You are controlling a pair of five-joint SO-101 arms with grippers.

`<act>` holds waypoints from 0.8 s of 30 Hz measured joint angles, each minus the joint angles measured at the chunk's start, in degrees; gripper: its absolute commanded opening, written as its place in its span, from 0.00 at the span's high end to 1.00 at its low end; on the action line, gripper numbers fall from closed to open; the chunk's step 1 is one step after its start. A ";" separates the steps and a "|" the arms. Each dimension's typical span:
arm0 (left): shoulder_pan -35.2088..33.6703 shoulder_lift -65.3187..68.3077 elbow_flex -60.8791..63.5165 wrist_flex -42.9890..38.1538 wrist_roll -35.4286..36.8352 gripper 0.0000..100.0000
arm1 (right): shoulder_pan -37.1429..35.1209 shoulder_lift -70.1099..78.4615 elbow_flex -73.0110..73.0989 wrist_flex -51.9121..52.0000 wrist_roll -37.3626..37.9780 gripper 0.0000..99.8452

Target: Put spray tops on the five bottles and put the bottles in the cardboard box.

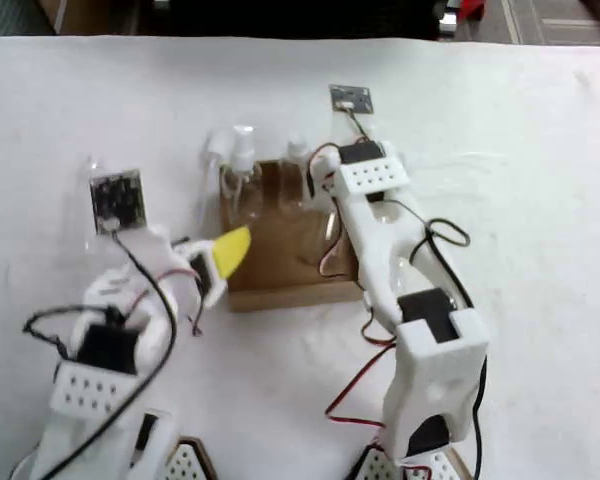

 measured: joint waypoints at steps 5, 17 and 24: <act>0.70 -10.73 8.00 -3.34 0.00 0.71 | 0.62 1.49 -0.97 0.09 0.00 0.89; 0.70 -14.77 8.44 -3.43 0.00 0.71 | 0.97 1.67 -1.58 0.53 0.00 0.96; 0.70 -14.77 8.44 -3.43 0.00 0.71 | 0.97 -2.37 -1.32 1.41 0.09 0.96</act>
